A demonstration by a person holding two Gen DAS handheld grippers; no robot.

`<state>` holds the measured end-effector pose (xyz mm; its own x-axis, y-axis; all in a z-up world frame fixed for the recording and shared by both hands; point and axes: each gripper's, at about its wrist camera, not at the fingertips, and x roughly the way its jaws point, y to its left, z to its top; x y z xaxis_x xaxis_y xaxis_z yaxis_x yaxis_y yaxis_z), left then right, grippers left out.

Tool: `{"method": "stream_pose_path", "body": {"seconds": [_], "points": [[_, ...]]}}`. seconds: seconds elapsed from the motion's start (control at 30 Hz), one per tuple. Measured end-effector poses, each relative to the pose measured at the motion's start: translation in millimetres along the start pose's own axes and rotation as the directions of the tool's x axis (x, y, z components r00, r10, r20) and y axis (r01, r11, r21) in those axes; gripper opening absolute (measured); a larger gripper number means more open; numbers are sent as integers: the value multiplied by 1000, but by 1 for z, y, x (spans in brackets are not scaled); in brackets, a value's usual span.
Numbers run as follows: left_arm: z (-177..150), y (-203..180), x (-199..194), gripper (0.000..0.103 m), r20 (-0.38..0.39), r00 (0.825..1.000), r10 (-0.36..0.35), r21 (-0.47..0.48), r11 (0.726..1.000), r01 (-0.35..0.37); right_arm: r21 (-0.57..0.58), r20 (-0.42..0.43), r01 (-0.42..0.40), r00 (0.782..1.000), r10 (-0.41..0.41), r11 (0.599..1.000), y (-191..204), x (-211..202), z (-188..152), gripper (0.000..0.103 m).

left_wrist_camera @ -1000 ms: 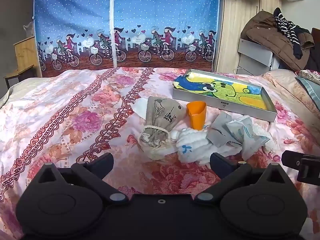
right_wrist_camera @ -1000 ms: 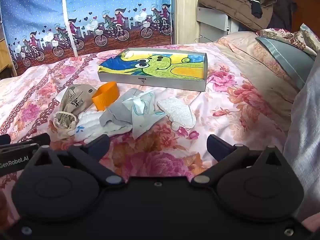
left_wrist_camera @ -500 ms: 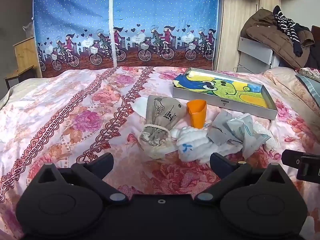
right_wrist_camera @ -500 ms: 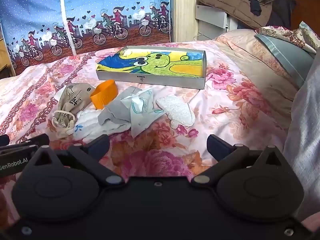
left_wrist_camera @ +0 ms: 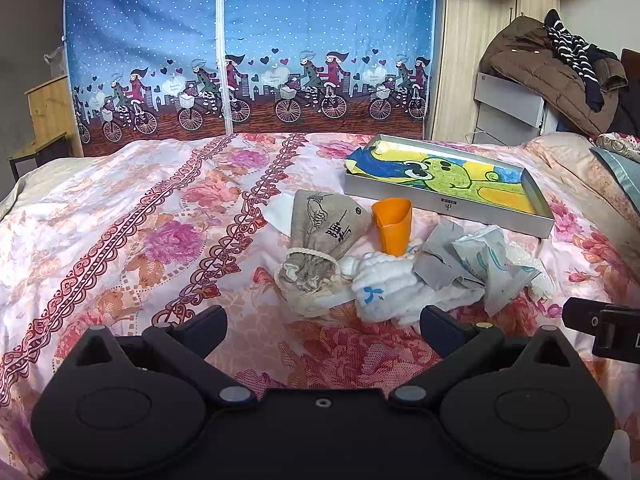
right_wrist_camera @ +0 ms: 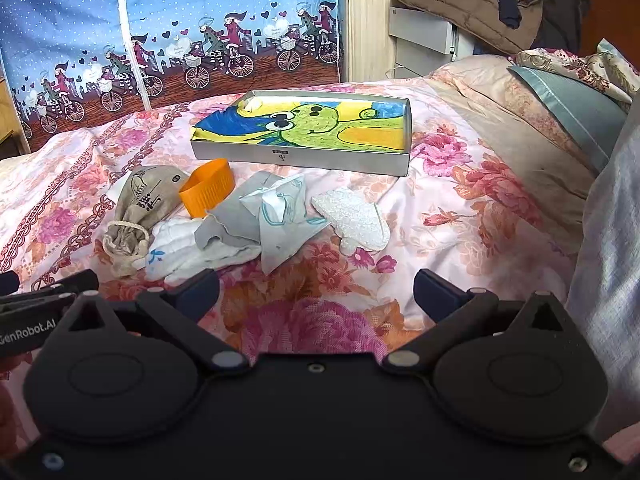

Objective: Organize soft objects

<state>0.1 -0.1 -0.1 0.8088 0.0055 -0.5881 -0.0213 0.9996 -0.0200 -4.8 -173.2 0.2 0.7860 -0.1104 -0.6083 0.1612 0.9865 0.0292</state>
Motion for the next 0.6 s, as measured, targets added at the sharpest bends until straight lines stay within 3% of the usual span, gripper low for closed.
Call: {"method": "stream_pose_path", "body": {"seconds": [0.6], "points": [[0,0,0,102,-1,1000,2,2,1000,-2,3,-2,-2,1000,2,1000,-1,1,0,103]]}}
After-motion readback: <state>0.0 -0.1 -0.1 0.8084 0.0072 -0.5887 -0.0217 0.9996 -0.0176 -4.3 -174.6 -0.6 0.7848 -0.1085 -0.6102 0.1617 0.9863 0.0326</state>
